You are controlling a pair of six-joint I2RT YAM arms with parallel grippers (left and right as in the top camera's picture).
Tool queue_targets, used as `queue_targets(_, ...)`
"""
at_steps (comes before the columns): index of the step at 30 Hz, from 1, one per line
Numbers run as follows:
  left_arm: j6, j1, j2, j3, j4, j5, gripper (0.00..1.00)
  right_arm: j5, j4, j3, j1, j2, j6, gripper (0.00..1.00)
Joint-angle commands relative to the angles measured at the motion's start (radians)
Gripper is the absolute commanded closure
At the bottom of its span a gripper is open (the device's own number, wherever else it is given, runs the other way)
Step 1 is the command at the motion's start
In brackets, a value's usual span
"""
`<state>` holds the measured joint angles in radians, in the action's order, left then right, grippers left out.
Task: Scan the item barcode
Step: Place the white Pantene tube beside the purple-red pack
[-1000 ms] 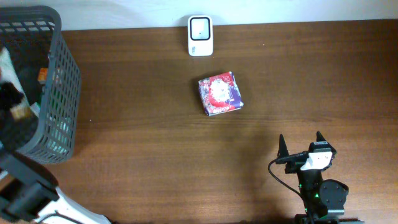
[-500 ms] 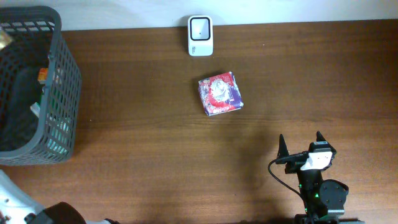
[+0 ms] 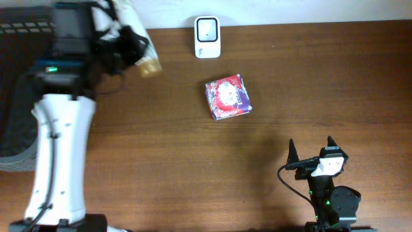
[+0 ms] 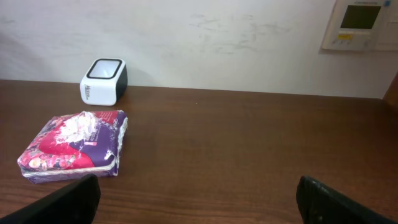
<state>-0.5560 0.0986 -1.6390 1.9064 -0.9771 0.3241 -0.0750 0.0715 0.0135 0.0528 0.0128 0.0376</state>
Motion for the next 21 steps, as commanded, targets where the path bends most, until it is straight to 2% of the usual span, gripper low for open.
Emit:
queue_targets(1, 0.035, 0.168, -0.074, -0.043, -0.012, -0.262, 1.00, 0.002, 0.002, -0.008, 0.006, -0.006, 0.003, 0.01)
queue_targets(4, 0.035, 0.264, -0.166, -0.078, -0.013, -0.270, 1.00, 0.002, 0.002, -0.008, 0.006, -0.006, 0.003, 0.01)
queue_targets(6, 0.035, 0.323, -0.262, -0.090, -0.014, -0.327, 1.00, 0.002, 0.002, -0.008, 0.006, -0.006, 0.003, 0.01)
queue_targets(13, 0.034, 0.430, -0.505, -0.090, -0.018, -0.337, 0.97, 0.002, 0.002, -0.008, 0.006, -0.006, 0.003, 0.01)
queue_targets(18, 0.037, 0.449, -0.572, -0.090, 0.023, -0.350, 0.91, 0.002, 0.002, -0.008, 0.006, -0.006, 0.003, 0.01)
queue_targets(21, 0.175, 0.451, -0.572, -0.090, 0.085, -0.293, 0.86, 0.002, 0.002, -0.008, 0.006, -0.006, 0.003, 0.01)
